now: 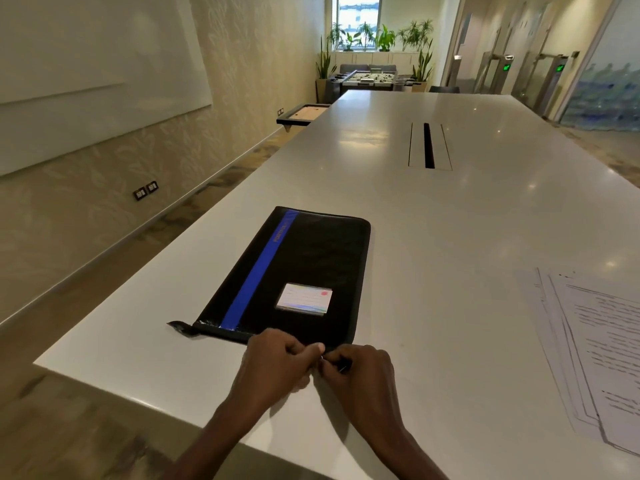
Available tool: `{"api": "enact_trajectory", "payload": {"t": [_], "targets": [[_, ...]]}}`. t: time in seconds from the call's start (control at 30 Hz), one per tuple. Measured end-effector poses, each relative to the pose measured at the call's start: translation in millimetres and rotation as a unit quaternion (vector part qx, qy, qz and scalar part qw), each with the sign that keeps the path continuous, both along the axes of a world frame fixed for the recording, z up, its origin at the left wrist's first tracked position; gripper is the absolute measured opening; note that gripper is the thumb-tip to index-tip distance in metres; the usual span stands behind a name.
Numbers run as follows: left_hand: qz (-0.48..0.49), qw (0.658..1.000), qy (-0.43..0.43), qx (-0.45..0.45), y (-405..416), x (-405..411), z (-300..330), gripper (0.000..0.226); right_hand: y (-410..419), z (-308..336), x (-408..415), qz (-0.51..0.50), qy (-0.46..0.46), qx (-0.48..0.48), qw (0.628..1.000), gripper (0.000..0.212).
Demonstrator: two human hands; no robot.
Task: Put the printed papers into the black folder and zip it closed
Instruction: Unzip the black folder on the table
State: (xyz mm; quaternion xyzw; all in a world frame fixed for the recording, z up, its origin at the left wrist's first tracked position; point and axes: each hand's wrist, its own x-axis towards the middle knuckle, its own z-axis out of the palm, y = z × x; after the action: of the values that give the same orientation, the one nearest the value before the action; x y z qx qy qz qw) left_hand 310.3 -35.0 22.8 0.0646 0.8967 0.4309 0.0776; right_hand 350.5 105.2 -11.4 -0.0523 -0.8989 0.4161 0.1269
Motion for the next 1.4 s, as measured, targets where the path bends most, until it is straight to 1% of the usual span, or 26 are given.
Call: {"api": "enact_trajectory", "payload": {"t": [0.1,0.2,0.33,0.4,0.47,0.53,0.57,0.63,0.77,0.8,0.87,0.97,1.1,1.23,1.4], "targets": [[0.029,0.991,-0.07,0.109,6,8,-9,0.035,-3,-4,3,-0.005,0.008,-0.019,1.0,0.015],[0.052,0.966,-0.144,0.21,8,8,-20,0.033,-3,-5,6,0.007,0.0,-0.042,0.999,0.01],[0.056,0.947,-0.181,0.259,5,6,-30,0.024,10,-2,3,0.06,-0.059,-0.086,0.993,0.015],[0.062,0.948,-0.172,0.262,5,6,-32,0.02,19,0,0,0.033,-0.08,-0.11,0.99,0.022],[0.075,0.954,-0.144,0.252,6,8,-35,0.018,28,1,-5,-0.043,-0.063,-0.109,0.991,0.032],[0.085,0.964,-0.102,0.23,7,10,-36,0.019,37,4,-14,-0.103,-0.049,-0.077,0.99,0.033],[0.087,0.969,-0.081,0.217,8,11,-36,0.019,39,6,-19,-0.111,-0.058,-0.073,0.989,0.033],[0.089,0.977,-0.042,0.187,10,13,-37,0.021,40,9,-30,-0.104,-0.092,-0.079,0.987,0.037],[0.09,0.99,0.046,0.097,12,14,-42,0.025,36,5,-52,-0.098,-0.137,-0.094,0.981,0.057],[0.091,0.991,0.068,0.072,13,14,-43,0.026,37,3,-55,-0.092,-0.154,-0.108,0.978,0.059],[0.095,0.989,0.115,0.012,16,15,-44,0.029,37,0,-61,-0.077,-0.18,-0.127,0.972,0.054],[0.107,0.979,0.17,-0.041,17,17,-43,0.033,36,-3,-63,-0.064,-0.176,-0.124,0.974,0.051],[0.128,0.971,0.175,-0.098,4,14,-43,0.027,38,-2,-62,-0.062,-0.164,-0.148,0.973,0.046],[0.166,0.964,0.177,-0.112,-16,7,-43,0.025,41,-1,-61,-0.07,-0.152,-0.157,0.973,0.049],[0.185,0.953,0.202,-0.126,-35,3,-45,0.029,40,-2,-60,-0.068,-0.15,-0.158,0.974,0.049]]}}
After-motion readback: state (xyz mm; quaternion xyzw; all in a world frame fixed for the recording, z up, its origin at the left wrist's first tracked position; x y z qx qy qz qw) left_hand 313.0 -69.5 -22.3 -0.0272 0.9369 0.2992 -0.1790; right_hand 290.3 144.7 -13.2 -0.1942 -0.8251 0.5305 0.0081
